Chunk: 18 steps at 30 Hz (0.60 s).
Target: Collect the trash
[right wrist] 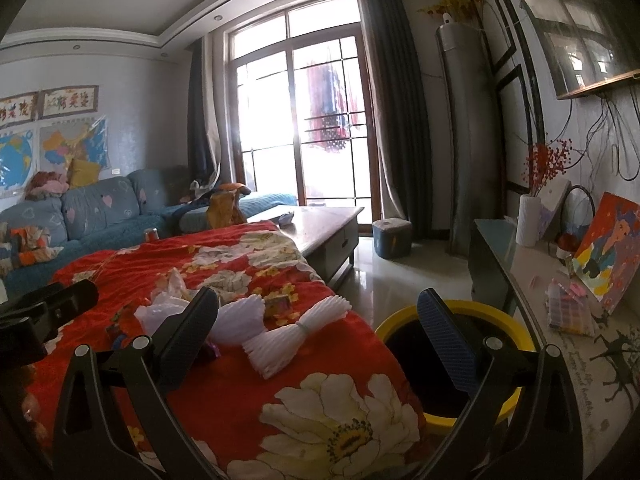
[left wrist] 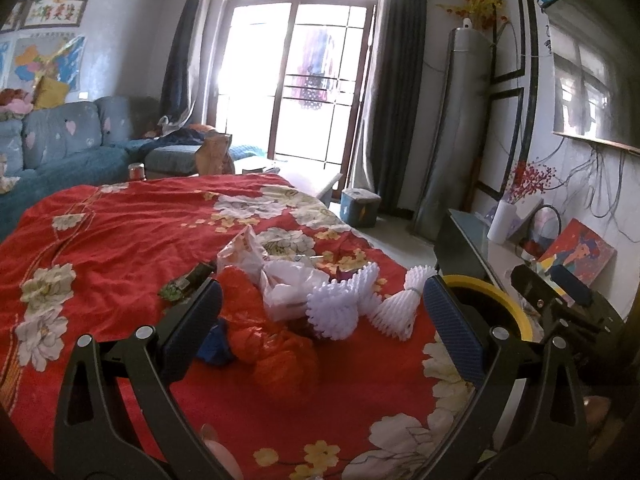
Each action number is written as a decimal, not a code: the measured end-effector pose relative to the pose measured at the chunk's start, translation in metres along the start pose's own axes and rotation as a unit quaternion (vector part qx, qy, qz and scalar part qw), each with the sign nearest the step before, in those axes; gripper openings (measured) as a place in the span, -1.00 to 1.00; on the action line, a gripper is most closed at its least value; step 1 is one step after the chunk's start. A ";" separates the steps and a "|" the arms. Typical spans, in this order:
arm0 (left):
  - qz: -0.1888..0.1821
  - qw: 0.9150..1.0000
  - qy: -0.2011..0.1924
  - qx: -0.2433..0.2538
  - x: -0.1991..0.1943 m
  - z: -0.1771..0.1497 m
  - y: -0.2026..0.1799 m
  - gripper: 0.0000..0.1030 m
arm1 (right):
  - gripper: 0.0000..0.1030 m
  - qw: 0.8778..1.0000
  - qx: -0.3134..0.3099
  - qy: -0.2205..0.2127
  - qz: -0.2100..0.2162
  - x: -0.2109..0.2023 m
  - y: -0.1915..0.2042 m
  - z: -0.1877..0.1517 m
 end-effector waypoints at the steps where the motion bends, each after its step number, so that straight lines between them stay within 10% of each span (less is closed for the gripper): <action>1: 0.002 1.000 0.002 -0.001 0.002 0.000 0.002 0.79 | 0.88 1.000 -0.001 0.002 0.004 0.001 0.000 0.000; 18: 0.063 0.997 0.015 -0.047 0.015 0.005 0.052 0.79 | 0.88 0.993 -0.061 0.059 0.082 0.031 0.052 0.003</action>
Point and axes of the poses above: each gripper's, at about its wrist camera, not at the fingertips, and x roughly the way its jaws point, y to its left, z to its top, the point moved 1 cm from there along x, roughly the way its jaws point, and after that the axes turned 3 degrees about y, right-handed, at the moved point
